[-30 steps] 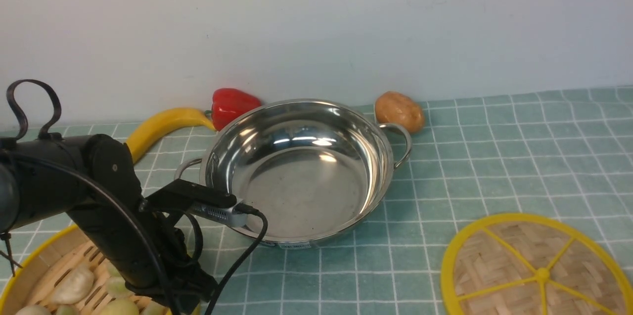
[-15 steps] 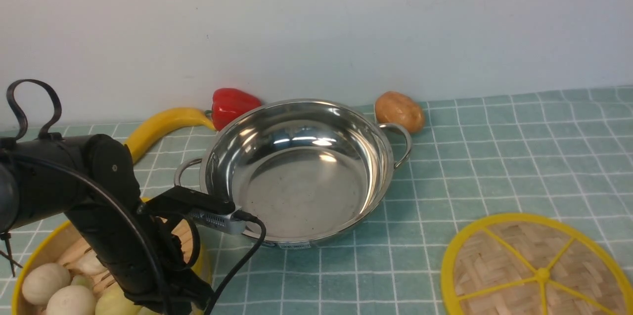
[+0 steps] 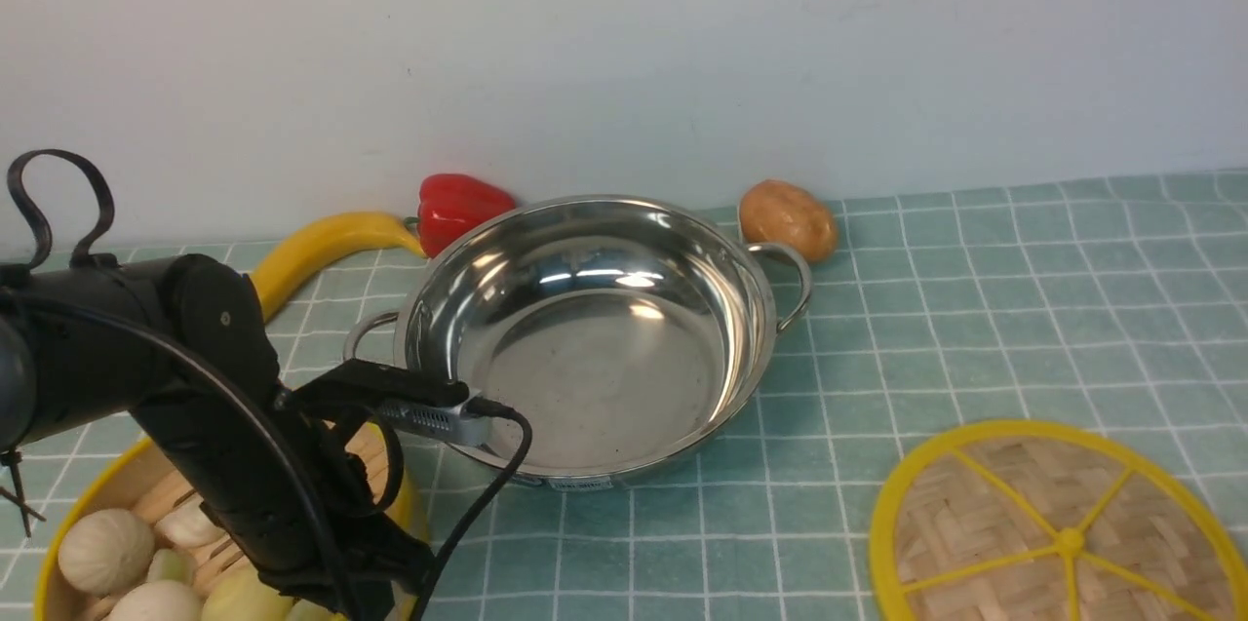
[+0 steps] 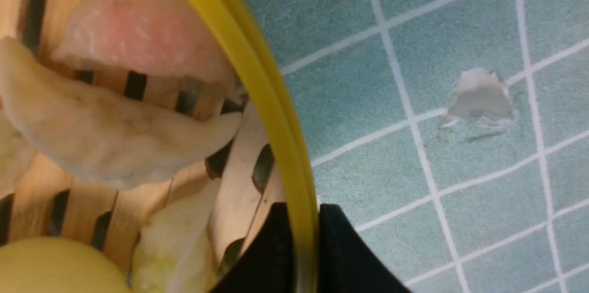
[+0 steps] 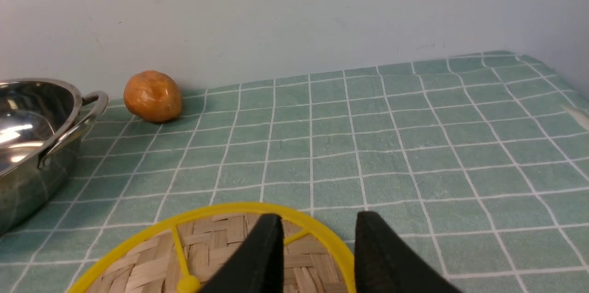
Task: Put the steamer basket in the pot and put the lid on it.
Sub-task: Use the left arm to lift the steamer closest to it, then use the left arm to put the steamer into the iron steamer pot in the middle
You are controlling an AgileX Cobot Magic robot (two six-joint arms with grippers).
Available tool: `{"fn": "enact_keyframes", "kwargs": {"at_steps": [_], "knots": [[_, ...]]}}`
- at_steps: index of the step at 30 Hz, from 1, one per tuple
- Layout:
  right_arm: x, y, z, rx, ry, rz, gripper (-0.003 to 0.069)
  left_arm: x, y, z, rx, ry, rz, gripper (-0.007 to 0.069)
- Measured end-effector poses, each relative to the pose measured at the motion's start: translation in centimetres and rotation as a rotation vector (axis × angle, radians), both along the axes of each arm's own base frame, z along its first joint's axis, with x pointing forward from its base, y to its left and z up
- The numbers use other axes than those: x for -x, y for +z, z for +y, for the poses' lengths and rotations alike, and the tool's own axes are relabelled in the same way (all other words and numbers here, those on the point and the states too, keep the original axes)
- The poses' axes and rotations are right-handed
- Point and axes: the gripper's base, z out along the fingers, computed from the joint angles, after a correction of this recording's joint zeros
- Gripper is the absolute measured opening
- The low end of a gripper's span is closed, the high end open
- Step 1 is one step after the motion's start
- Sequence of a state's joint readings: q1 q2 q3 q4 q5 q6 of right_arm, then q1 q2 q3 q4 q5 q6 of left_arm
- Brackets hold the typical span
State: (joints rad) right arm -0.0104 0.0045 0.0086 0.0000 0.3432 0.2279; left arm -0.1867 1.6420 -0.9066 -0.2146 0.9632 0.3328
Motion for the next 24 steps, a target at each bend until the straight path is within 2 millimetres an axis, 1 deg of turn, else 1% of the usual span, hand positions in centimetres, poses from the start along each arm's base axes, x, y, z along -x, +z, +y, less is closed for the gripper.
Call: {"fn": "enact_keyframes", "kwargs": {"at_steps": [4,7,10,14,15,19,20,22,24], "knots": [[0.0,0.0,0.0,0.0,0.0,0.0,0.024,-0.6,2.5,0.3,-0.041,0.038,-0.044,0.0043],[0.0,0.0,0.0,0.0,0.0,0.0,0.024,-1.0,4.4,0.7,-0.099,0.025,-0.042,0.0057],[0.0,0.0,0.0,0.0,0.0,0.0,0.024,-1.2,5.5,1.1,-0.142,0.006,-0.024,0.0062],[0.0,0.0,0.0,0.0,0.0,0.0,0.024,-1.9,7.0,1.1,-0.155,0.01,-0.059,0.0061],[0.0,0.0,0.0,0.0,0.0,0.0,0.024,-2.0,7.1,1.1,-0.154,0.011,-0.062,0.0061],[0.0,0.0,0.0,0.0,0.0,0.0,0.024,-3.1,9.1,0.9,-0.141,0.027,-0.134,0.0062],[0.0,0.0,0.0,0.0,0.0,0.0,0.024,-3.1,9.2,0.9,-0.142,0.03,-0.138,0.0064],[0.0,0.0,0.0,0.0,0.0,0.0,0.024,-3.8,10.5,0.9,-0.14,0.055,-0.19,0.0064],[0.0,0.0,0.0,0.0,0.0,0.0,0.024,-4.2,11.4,0.8,-0.132,0.074,-0.22,0.0064]]}}
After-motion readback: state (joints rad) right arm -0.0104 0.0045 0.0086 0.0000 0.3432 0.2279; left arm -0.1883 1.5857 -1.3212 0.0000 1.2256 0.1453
